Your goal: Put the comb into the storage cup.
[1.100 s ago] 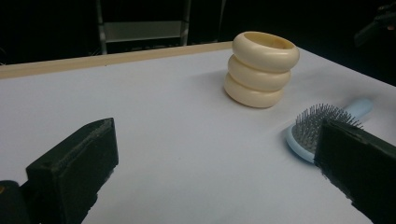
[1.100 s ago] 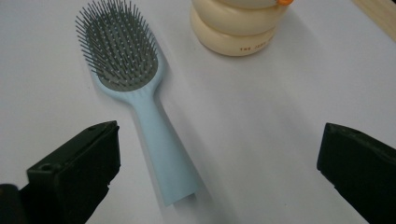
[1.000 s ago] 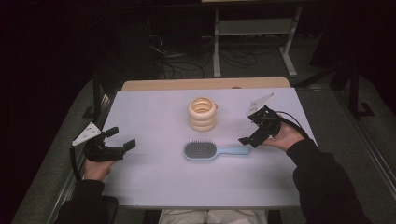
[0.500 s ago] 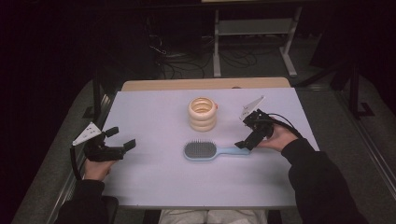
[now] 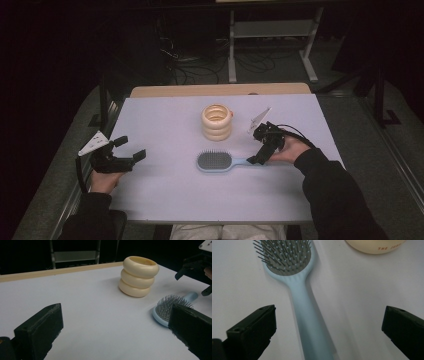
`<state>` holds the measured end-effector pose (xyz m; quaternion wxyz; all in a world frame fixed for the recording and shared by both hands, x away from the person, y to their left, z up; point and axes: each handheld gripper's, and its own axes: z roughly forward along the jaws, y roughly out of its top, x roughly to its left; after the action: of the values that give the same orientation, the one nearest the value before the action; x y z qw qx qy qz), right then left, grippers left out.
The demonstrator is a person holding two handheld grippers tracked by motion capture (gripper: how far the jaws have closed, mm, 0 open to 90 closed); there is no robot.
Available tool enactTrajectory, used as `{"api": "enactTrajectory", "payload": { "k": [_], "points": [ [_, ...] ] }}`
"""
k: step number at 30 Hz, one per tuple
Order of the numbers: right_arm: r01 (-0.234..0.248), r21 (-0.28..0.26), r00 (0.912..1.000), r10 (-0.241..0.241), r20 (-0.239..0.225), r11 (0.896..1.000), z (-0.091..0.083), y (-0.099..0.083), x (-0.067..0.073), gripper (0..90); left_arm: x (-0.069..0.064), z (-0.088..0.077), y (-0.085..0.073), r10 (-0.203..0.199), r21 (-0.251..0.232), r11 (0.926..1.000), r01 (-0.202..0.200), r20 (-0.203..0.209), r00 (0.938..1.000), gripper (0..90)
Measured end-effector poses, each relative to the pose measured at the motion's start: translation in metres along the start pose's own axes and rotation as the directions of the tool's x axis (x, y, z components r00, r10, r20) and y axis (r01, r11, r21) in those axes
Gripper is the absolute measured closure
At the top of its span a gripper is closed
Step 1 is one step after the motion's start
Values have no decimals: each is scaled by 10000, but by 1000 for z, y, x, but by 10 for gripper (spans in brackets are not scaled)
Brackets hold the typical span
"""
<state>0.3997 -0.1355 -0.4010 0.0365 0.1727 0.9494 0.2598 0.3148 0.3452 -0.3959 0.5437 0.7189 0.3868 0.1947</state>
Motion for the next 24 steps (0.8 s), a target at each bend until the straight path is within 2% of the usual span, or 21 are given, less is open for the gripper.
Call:
{"api": "enactTrajectory", "payload": {
  "k": [9,16,24],
  "points": [
    [355,350,9993,-351,-127,9988,13,3,4,0,0,2,0,30,42,10000,-30,50,10000,0],
    [790,516,9967,-777,-252,9955,20,6,7,61,-1,3,0,72,64,10000,-73,109,9999,0],
    [1030,670,9937,-998,-505,9924,24,9,9,131,-1,3,0,94,95,9999,-95,141,9999,0]
  ]
}}
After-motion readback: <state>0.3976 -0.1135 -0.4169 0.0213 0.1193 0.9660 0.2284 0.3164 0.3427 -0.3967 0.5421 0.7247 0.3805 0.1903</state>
